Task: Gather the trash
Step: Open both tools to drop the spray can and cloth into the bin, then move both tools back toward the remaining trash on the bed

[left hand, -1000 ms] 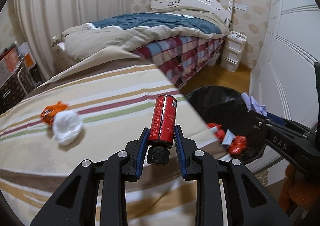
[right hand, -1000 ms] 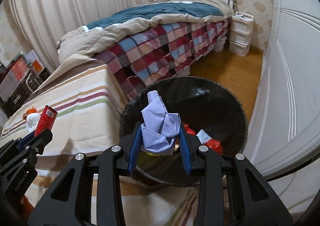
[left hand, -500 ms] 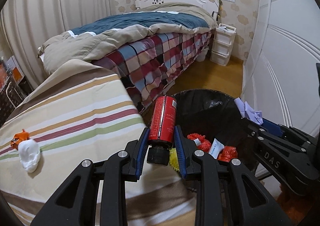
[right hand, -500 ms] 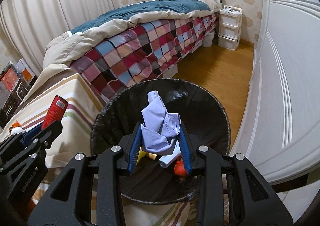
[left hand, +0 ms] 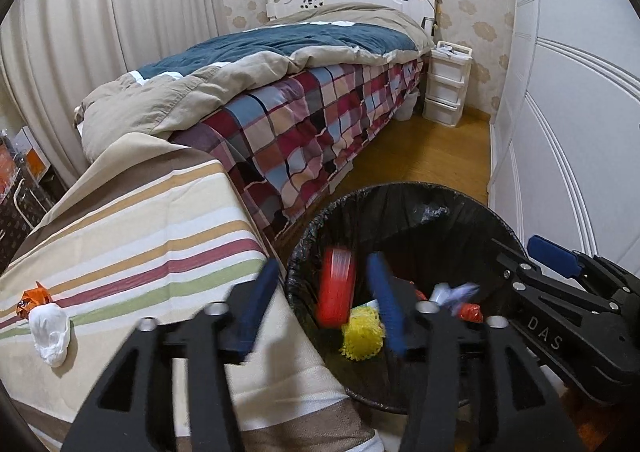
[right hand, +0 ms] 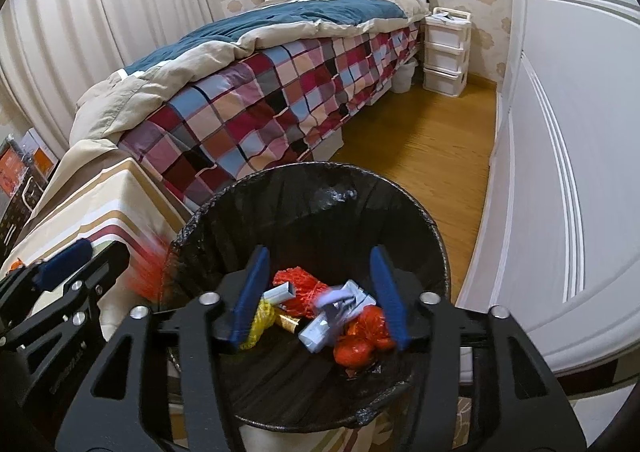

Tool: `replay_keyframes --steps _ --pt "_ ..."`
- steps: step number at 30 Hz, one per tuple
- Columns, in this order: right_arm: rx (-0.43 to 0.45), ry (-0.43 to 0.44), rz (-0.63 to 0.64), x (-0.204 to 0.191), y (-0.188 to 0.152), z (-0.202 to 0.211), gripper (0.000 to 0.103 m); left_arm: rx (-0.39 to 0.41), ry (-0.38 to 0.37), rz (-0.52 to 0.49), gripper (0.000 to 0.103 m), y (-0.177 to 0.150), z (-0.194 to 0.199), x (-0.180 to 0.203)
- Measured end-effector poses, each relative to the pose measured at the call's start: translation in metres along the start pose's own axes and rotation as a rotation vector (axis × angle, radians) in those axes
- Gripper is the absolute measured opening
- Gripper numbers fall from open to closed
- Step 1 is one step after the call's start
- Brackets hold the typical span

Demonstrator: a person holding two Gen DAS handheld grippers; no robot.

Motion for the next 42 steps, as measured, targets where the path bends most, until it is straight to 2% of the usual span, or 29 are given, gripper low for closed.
replay_keyframes --steps 1,3,4,6,18,34,42 --pt "0.002 -0.003 -0.002 0.000 0.000 0.001 0.058 0.006 0.004 0.003 0.058 0.000 0.002 -0.001" --pt "0.008 -0.012 -0.004 0.001 0.000 0.003 0.061 0.014 0.015 0.004 0.072 0.001 0.003 -0.005" --pt "0.009 -0.015 -0.004 0.001 0.000 0.004 0.062 0.020 0.022 0.008 0.072 0.001 0.004 -0.007" --pt "0.015 -0.023 -0.009 0.002 0.000 0.007 0.071 0.022 0.025 0.014 0.072 0.000 0.007 -0.011" --pt "0.008 -0.001 0.011 -0.023 -0.014 0.021 0.083 0.007 0.091 0.065 0.078 -0.022 0.026 -0.056" --pt "-0.015 0.083 0.111 -0.095 -0.037 0.037 0.084 -0.024 0.193 0.187 0.080 -0.072 0.058 -0.148" --pt "-0.057 0.153 0.224 -0.159 -0.062 0.036 0.084 -0.033 0.243 0.236 0.080 -0.093 0.075 -0.188"
Point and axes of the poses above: each gripper's, at about its wrist camera, not at the fingertips, and z roughly against the way its jaws point, x to its right, y to its top, the point moved 8 cm from there along -z, roughly the way its jaws point, and after that the axes turned 4 degrees about y, right-handed, at the moved point
